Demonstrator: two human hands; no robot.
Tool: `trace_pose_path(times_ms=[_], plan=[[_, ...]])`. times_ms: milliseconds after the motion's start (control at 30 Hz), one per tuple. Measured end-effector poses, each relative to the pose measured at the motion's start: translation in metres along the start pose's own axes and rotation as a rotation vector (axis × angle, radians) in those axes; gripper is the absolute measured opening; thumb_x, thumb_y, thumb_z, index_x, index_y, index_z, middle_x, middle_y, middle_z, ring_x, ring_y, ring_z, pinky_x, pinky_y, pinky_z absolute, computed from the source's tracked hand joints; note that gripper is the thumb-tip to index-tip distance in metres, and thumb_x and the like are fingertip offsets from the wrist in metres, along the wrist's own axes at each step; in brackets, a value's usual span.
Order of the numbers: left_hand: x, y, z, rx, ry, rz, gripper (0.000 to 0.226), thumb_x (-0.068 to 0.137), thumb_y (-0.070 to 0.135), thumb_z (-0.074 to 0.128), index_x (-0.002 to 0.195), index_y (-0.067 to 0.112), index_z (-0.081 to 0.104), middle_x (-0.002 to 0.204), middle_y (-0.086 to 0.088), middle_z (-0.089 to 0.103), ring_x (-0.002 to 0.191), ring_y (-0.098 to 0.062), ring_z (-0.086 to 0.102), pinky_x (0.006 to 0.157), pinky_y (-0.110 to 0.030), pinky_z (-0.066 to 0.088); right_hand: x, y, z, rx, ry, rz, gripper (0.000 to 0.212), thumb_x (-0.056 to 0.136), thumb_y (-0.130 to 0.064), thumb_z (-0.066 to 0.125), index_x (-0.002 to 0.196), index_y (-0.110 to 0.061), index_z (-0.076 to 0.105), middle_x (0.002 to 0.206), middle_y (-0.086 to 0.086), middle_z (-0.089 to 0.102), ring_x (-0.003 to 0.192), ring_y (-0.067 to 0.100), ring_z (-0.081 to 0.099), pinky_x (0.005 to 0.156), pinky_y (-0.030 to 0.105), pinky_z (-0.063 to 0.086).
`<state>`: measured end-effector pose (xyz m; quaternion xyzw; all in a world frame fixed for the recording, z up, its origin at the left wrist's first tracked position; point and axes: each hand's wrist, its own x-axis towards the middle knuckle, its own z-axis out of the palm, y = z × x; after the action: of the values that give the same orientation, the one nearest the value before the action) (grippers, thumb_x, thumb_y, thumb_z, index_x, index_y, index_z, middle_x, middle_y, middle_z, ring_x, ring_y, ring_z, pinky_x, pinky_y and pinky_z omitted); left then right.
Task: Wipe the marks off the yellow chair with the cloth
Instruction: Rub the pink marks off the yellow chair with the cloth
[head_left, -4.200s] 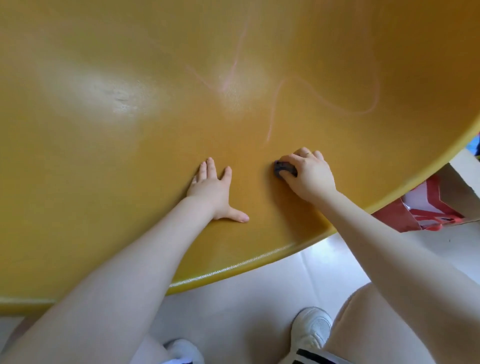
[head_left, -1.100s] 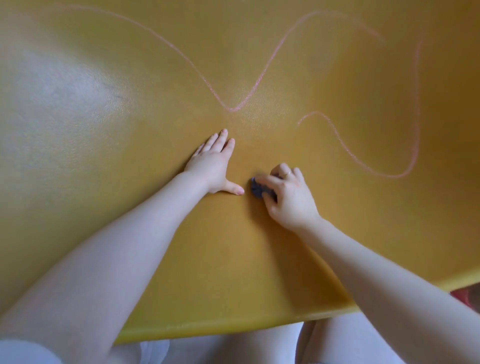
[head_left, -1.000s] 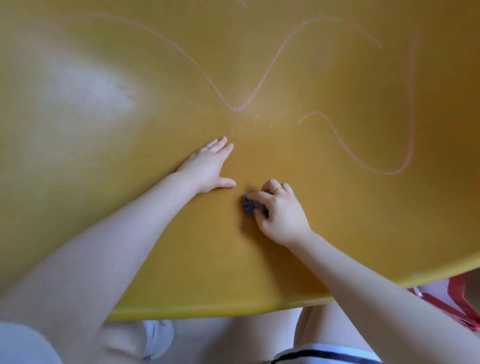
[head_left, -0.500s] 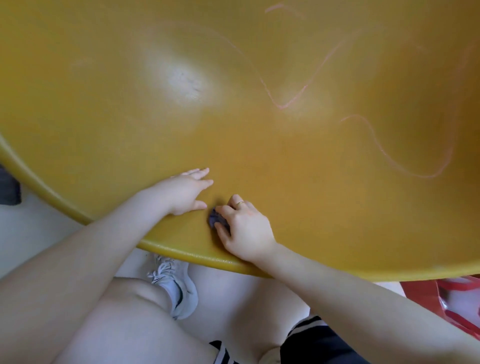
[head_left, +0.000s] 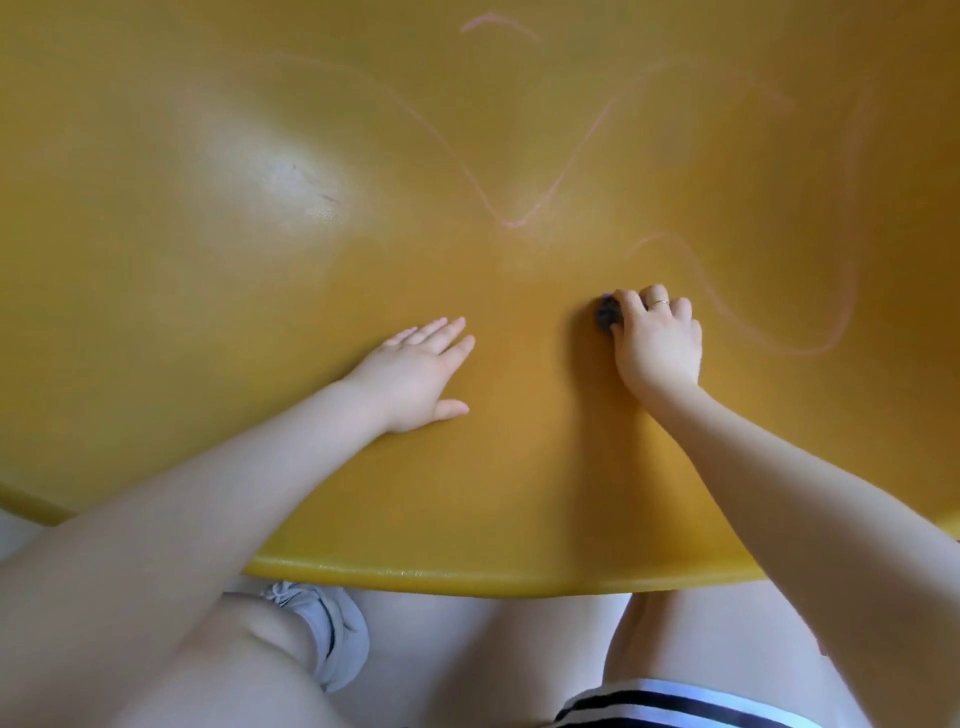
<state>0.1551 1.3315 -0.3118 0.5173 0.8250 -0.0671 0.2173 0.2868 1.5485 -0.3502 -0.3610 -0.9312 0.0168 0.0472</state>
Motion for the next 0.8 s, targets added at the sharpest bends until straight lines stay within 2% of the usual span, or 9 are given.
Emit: trace_pose_path(times_ms=[67,133,200,267,467,567,667,800], plan=[[0.020,0.009,-0.006,-0.006,0.005,0.021,0.085,0.088,0.050,0.051,0.149,0.015,0.003,0.158,-0.003,-0.011,0.146,-0.017,-0.002,0.117,-0.031,0.004,-0.015,-0.006,0.004,0.003,0.011,-0.109,0.025,0.094,-0.016,0.046,0.118,-0.010,0.049,0.115,0.016,0.049,0.098,0.036,0.043,0.072,0.040,0.034],[0.042,0.019,-0.011,-0.001,0.015,0.030,0.095,0.083,0.052,0.057,0.149,0.013,0.000,0.157,-0.004,-0.014,0.145,-0.018,-0.004,0.117,-0.031,0.003,-0.030,-0.010,0.005,0.063,0.028,-0.265,0.019,0.088,-0.011,0.057,0.106,-0.006,0.059,0.101,0.019,0.055,0.085,0.037,0.048,0.064,0.040,0.040],[0.065,0.028,-0.016,0.018,0.026,0.025,0.105,0.078,0.056,0.061,0.149,0.012,-0.002,0.157,-0.005,-0.016,0.145,-0.019,-0.007,0.117,-0.031,0.001,-0.030,-0.005,0.008,0.107,0.073,-0.362,0.017,0.079,-0.005,0.067,0.095,-0.007,0.066,0.089,0.019,0.059,0.071,0.035,0.051,0.056,0.038,0.046],[0.087,0.035,-0.020,0.081,0.022,0.040,0.114,0.072,0.060,0.064,0.149,0.011,-0.004,0.156,-0.005,-0.017,0.145,-0.019,-0.009,0.117,-0.032,0.000,-0.013,0.003,0.013,0.059,0.134,-0.437,0.019,0.074,-0.004,0.072,0.091,-0.010,0.068,0.086,0.017,0.062,0.065,0.033,0.052,0.053,0.034,0.046],[0.114,0.033,-0.021,0.064,-0.069,0.064,0.125,0.065,0.061,0.070,0.149,0.016,-0.010,0.154,-0.001,-0.025,0.144,-0.015,-0.014,0.117,-0.031,0.005,0.086,0.013,0.015,-0.034,0.336,-0.316,0.023,0.070,-0.002,0.069,0.090,-0.013,0.070,0.088,0.015,0.064,0.071,0.036,0.057,0.055,0.033,0.044],[0.117,0.031,-0.019,0.020,-0.072,0.065,0.125,0.063,0.059,0.072,0.148,0.018,-0.010,0.154,0.002,-0.026,0.143,-0.013,-0.016,0.116,-0.031,0.008,0.117,0.017,0.009,0.010,0.338,-0.262,0.023,0.076,0.000,0.061,0.092,-0.012,0.070,0.092,0.018,0.063,0.075,0.038,0.054,0.057,0.036,0.044],[0.116,0.030,-0.019,-0.012,-0.087,0.060,0.126,0.062,0.057,0.075,0.149,0.020,-0.009,0.154,0.005,-0.025,0.143,-0.011,-0.015,0.116,-0.030,0.009,0.104,0.019,0.015,0.095,0.273,-0.219,0.024,0.081,-0.006,0.052,0.096,-0.012,0.069,0.095,0.018,0.060,0.079,0.037,0.050,0.060,0.038,0.045],[0.117,0.038,-0.022,-0.065,-0.057,0.003,0.121,0.066,0.059,0.072,0.149,0.020,-0.006,0.155,0.005,-0.021,0.144,-0.012,-0.011,0.116,-0.030,0.011,0.046,0.018,0.017,0.195,0.208,-0.211,0.027,0.072,-0.012,0.046,0.086,-0.013,0.069,0.084,0.014,0.058,0.071,0.032,0.047,0.059,0.037,0.045]])
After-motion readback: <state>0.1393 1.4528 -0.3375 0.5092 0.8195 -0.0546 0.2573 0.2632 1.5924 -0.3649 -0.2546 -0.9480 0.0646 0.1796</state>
